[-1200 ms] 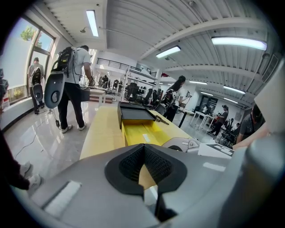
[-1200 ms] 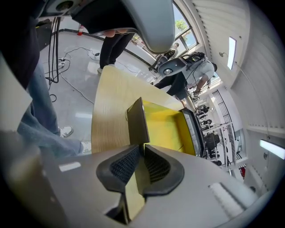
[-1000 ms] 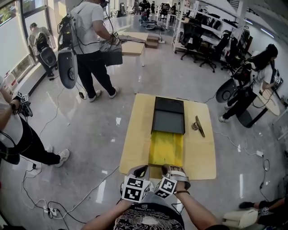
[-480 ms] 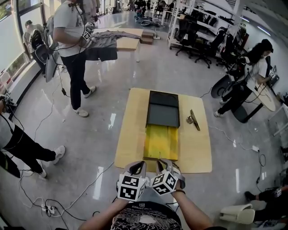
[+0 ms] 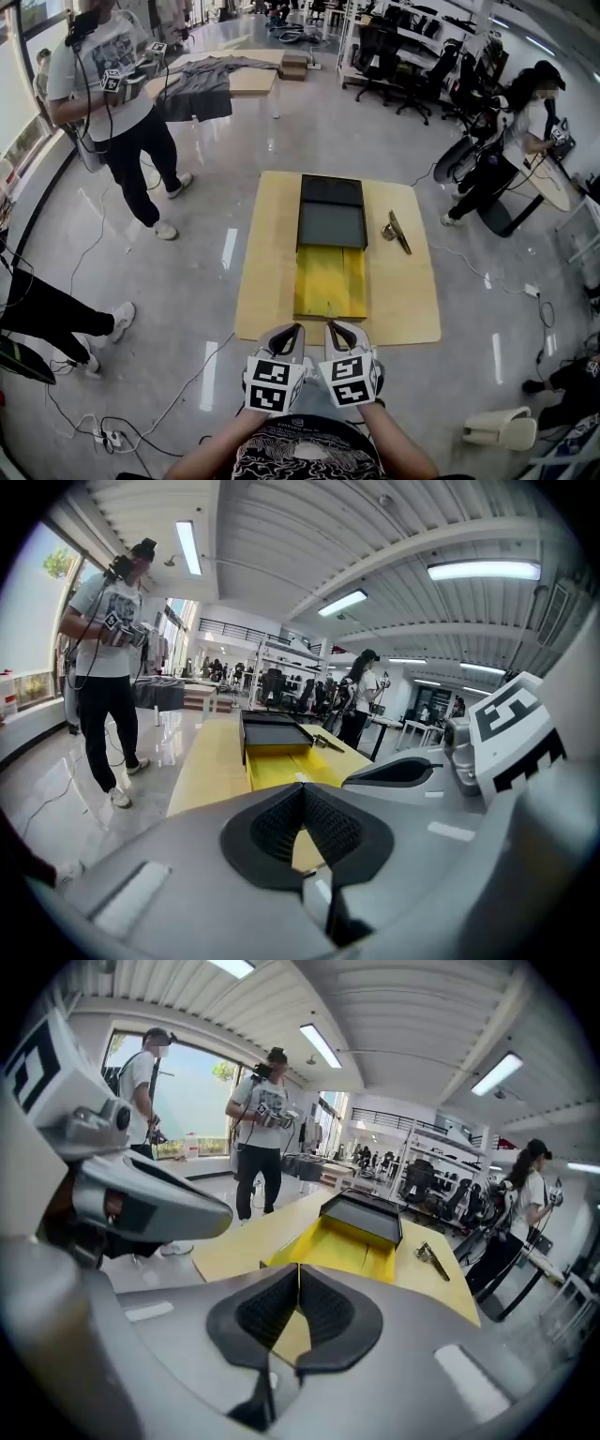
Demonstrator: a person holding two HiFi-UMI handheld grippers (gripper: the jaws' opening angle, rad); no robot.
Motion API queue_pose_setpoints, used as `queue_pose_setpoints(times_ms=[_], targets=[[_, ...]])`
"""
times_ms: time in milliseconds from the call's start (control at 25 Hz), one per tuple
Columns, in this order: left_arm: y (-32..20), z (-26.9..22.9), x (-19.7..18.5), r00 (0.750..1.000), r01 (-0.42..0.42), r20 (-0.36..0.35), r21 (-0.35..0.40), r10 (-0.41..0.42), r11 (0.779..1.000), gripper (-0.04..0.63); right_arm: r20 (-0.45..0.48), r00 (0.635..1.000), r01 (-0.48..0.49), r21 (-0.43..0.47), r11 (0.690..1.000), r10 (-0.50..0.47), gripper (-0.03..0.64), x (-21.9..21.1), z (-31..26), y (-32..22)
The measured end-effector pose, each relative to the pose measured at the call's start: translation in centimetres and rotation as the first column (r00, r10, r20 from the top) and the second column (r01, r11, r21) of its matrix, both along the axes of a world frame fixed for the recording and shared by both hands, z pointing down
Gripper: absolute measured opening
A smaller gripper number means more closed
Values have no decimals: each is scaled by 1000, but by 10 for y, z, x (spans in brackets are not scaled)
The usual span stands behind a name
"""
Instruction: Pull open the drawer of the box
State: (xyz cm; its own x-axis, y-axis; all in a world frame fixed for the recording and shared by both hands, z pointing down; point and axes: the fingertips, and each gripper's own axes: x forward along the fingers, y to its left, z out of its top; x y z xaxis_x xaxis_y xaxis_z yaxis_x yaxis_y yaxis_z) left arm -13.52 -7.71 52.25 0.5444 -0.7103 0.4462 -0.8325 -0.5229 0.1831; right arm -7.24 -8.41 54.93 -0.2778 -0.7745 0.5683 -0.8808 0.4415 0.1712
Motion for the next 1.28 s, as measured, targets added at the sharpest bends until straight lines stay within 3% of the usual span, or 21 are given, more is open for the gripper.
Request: queue_pose_setpoints(times_ms=[240, 480, 680, 1000, 1280], targets=[[-2, -7, 14, 1000, 2, -10, 24, -2, 1000, 12, 159, 986, -44, -7, 999, 44, 6, 7, -13, 5], [-20, -22, 34, 1000, 3, -10, 35, -2, 999, 12, 332, 940, -75, -20, 997, 77, 5, 21, -44, -8], [-1, -3, 34, 1000, -6, -12, 30, 6, 1000, 12, 344, 935, -82, -8, 997, 80, 5, 19, -29, 10], [-13, -22, 38, 1000, -9, -20, 31, 9, 999, 12, 350, 934, -73, -10, 997, 72, 5, 20, -45, -1], [25, 3, 12, 1000, -7, -22, 37, 8, 999, 12, 351, 934, -64, -7, 998, 62, 5, -8, -18, 38]])
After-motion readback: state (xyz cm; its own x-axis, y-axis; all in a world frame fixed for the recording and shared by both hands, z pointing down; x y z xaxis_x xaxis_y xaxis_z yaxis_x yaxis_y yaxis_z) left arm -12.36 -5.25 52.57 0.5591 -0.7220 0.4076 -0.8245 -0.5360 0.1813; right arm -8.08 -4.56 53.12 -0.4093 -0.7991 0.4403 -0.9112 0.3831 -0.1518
